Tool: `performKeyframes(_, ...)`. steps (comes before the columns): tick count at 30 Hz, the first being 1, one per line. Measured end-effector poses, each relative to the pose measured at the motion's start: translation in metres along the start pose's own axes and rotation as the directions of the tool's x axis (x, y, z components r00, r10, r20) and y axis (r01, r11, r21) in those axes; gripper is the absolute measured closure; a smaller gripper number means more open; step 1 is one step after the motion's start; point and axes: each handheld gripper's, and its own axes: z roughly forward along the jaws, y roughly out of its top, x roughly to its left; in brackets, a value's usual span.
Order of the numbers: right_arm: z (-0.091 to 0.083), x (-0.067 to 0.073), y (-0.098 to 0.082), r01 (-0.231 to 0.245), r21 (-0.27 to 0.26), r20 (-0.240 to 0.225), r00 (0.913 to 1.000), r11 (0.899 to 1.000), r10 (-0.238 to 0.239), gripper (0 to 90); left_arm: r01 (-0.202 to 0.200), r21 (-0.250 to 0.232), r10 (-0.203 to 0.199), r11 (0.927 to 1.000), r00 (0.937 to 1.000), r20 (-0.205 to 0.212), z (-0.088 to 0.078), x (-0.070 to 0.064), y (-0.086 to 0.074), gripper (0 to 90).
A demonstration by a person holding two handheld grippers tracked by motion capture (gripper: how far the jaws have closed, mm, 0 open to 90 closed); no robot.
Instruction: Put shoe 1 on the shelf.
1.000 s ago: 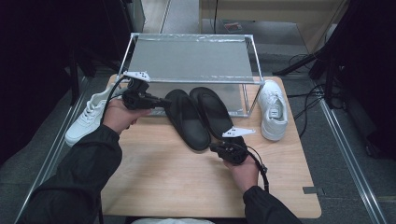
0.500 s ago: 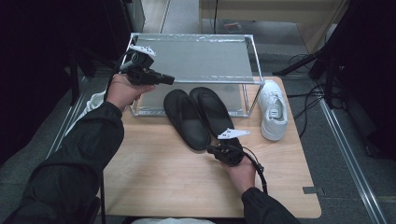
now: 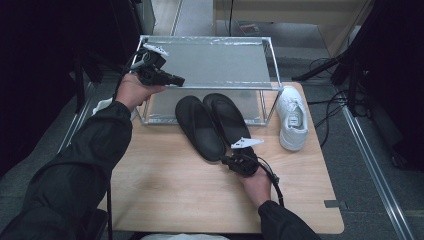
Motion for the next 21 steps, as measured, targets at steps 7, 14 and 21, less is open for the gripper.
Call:
performKeyframes(7, 0.005, -0.003, 0.004, 0.015, 0.016, 0.017, 0.9997, 1.000, -0.015, 90.0, 0.041, -0.011, -0.041, 0.9991, 0.9989, 0.024, 0.001, 0.007, -0.004, 89.9)
performKeyframes(14, 0.007, -0.002, 0.007, 0.007, 0.013, 0.010, 0.9999, 1.000, -0.007, 90.0, 0.031, 0.001, -0.031, 0.9995, 0.9994, 0.016, 0.001, 0.006, -0.002, 89.9)
performKeyframes(21, 0.015, 0.003, 0.011, 0.019, 0.002, 0.009, 0.9998, 1.000, -0.019, 90.0, 0.030, 0.008, -0.030, 0.9995, 0.9995, 0.002, 0.001, 0.004, -0.001, 89.4)
